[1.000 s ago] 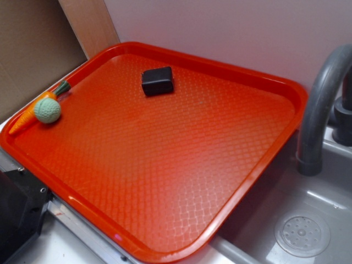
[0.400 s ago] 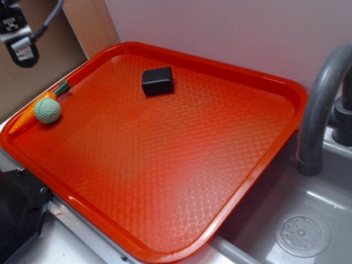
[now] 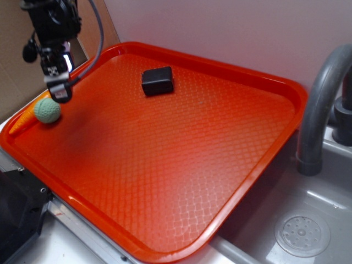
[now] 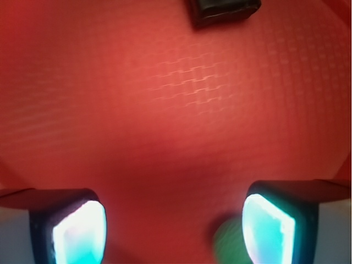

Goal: Grab the green ball.

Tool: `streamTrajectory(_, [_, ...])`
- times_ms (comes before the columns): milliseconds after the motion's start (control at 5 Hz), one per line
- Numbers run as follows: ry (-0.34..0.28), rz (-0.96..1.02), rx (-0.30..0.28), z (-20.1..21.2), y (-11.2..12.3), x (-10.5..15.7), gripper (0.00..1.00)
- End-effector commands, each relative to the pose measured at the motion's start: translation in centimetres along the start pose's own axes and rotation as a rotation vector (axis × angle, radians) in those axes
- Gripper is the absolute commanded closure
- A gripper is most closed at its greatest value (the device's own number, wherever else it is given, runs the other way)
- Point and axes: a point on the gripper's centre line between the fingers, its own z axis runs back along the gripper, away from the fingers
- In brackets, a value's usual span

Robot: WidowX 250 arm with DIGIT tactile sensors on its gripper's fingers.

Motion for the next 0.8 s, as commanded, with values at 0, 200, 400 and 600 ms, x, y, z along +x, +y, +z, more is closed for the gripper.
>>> streamTrajectory(0, [-0.025, -0.04, 0.132, -4.0, 3.2, -1.4, 0.0])
streamTrajectory(200, [-0.06, 0.017, 0.228, -2.9, 4.3, -2.8, 0.0])
streamTrajectory(400, [-0.032, 0.059, 0.337, -3.0, 5.7, -3.8, 0.0])
streamTrajectory(600, [0.009, 0.104, 0.423, -2.7, 6.3, -5.3, 0.0])
